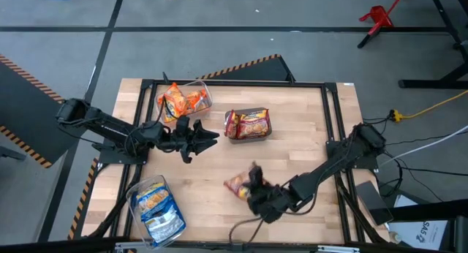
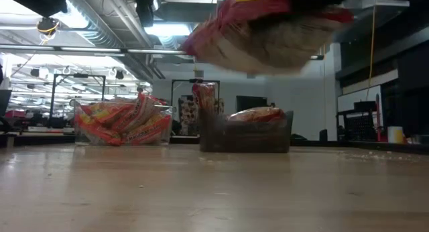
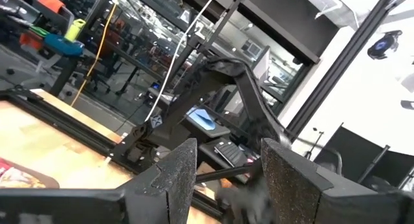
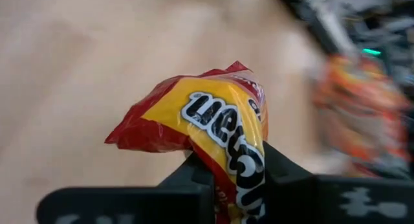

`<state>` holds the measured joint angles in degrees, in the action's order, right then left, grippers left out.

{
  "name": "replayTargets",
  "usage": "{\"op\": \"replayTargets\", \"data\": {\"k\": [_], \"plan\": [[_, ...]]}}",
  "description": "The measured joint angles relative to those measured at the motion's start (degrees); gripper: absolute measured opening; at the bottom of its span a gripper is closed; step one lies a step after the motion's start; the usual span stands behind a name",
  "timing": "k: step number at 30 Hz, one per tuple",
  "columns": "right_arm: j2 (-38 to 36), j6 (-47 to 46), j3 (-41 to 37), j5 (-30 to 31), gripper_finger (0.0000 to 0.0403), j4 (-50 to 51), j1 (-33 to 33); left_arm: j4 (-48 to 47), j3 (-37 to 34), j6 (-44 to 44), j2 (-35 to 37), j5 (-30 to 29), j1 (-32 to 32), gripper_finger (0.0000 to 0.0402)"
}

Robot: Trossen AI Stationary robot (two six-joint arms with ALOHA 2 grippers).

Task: Sort Maruchan noodles
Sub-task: Put the red noodle pack into the black bin

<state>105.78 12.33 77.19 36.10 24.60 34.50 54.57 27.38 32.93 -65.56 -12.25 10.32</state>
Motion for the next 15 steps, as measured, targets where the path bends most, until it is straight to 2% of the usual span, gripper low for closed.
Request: {"op": "replayTargets", "data": {"k": [4, 7, 10, 15], "plan": [[-4.2, -0.1, 0.0, 8.6, 0.0035, 5.3, -2.3, 0.0, 0.0, 0.0, 0.0, 0.0, 0.3, 0.0167], [-6.9, -0.5, 0.0, 12.3, 0.0036, 8.5, -4.8, 0.4, 0.0, 1.0, 0.0, 0.0, 0.3, 0.0167], [-9.0, -1.0, 0.0, 12.1, 0.0036, 10.3, -7.0, 0.5, 0.0, 2.6, 0.4, 0.0, 0.3, 0.0167], [-11.0, 3.6, 0.0, 8.3, 0.0036, 1.5, -8.7, 0.6, 0.0, -0.1, -0.1, -0.9, 0.2, 0.0167]]}}
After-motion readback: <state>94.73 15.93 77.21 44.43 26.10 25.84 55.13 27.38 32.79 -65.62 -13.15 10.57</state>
